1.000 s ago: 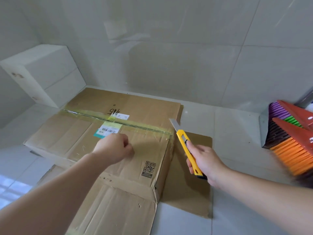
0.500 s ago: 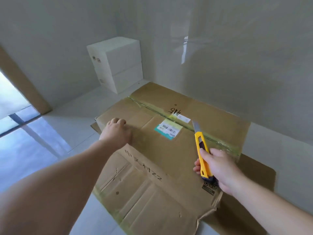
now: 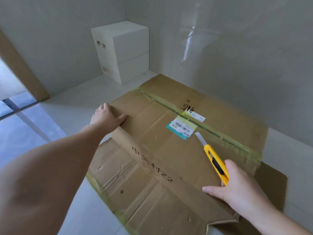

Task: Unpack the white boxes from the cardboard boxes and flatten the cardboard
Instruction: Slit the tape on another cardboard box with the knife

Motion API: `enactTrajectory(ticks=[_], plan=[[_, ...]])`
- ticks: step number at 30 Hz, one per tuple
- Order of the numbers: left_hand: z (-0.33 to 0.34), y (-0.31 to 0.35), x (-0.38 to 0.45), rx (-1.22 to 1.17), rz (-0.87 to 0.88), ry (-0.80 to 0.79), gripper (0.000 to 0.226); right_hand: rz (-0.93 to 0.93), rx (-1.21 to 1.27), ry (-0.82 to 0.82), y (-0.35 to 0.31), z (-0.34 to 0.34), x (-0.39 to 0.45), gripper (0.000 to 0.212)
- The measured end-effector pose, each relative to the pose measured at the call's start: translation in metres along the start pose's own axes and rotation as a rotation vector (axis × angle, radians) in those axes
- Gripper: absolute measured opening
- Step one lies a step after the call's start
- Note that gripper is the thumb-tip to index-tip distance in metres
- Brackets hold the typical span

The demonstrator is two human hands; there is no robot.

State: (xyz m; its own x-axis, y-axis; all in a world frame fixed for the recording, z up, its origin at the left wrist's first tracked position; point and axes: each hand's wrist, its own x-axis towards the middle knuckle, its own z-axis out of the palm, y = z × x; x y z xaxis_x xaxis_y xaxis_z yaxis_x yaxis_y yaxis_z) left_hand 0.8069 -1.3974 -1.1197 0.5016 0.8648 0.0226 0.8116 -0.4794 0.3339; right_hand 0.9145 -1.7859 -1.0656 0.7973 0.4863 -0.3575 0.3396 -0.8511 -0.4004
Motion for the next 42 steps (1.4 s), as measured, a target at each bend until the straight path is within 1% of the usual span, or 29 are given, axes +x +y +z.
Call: enactTrajectory(ticks=[2,3,4,6,8,12,15,17,20,22,24,26,28,31,35,38,40,42], plan=[[0.000,-0.001,0.001,-0.027,-0.028,-0.020,0.079,0.035,-0.151,0.031,0.013,-0.012,-0.006,0.064],[-0.001,-0.001,0.000,-0.028,-0.038,-0.020,0.081,0.054,-0.187,0.034,0.019,-0.017,-0.007,0.064],[-0.001,0.000,0.000,-0.024,-0.047,-0.021,0.084,0.071,-0.181,0.031,0.024,-0.020,-0.008,0.065],[-0.002,0.002,-0.004,-0.009,-0.054,-0.023,0.088,0.067,-0.087,0.041,0.027,-0.019,-0.007,0.063],[-0.004,0.004,-0.011,-0.007,-0.061,-0.024,0.089,0.021,-0.024,0.055,0.027,-0.013,-0.005,0.060],[-0.012,0.001,-0.027,0.038,-0.112,-0.045,0.089,-0.071,-0.007,0.066,0.023,-0.007,0.000,0.055],[-0.023,-0.011,-0.053,0.135,-0.202,-0.011,0.079,-0.127,0.029,0.155,0.027,-0.017,0.023,0.055],[-0.033,-0.026,-0.078,0.240,-0.239,-0.027,0.071,-0.144,0.043,0.238,0.028,-0.031,0.045,0.052],[-0.058,-0.044,-0.112,0.421,-0.168,-0.100,0.064,-0.216,-0.013,0.345,0.024,-0.047,0.068,0.046],[-0.073,-0.047,-0.125,0.502,-0.079,-0.079,0.056,-0.306,-0.097,0.363,0.014,-0.047,0.070,0.046],[-0.076,-0.048,-0.130,0.462,-0.009,-0.049,0.049,-0.398,-0.096,0.309,0.001,-0.035,0.054,0.047],[-0.072,-0.047,-0.133,0.326,0.012,-0.066,0.047,-0.473,0.021,0.199,-0.007,-0.012,0.030,0.047],[-0.067,-0.044,-0.129,0.210,0.028,-0.067,0.046,-0.510,0.131,0.092,-0.009,0.015,0.007,0.043],[-0.068,-0.044,-0.105,0.154,0.044,-0.062,0.051,-0.506,0.225,-0.033,-0.010,0.049,-0.013,0.032],[-0.063,-0.055,-0.057,0.116,0.059,-0.031,0.056,-0.424,0.278,-0.087,-0.021,0.065,-0.022,0.030],[-0.056,-0.055,-0.028,0.161,0.064,-0.025,0.060,-0.364,0.277,-0.085,-0.029,0.067,-0.021,0.029],[-0.051,-0.057,-0.012,0.186,0.049,-0.063,0.059,-0.331,0.274,-0.074,-0.034,0.067,-0.018,0.028],[-0.043,-0.060,-0.001,0.221,0.037,-0.119,0.062,-0.319,0.269,-0.058,-0.039,0.068,-0.015,0.027]])
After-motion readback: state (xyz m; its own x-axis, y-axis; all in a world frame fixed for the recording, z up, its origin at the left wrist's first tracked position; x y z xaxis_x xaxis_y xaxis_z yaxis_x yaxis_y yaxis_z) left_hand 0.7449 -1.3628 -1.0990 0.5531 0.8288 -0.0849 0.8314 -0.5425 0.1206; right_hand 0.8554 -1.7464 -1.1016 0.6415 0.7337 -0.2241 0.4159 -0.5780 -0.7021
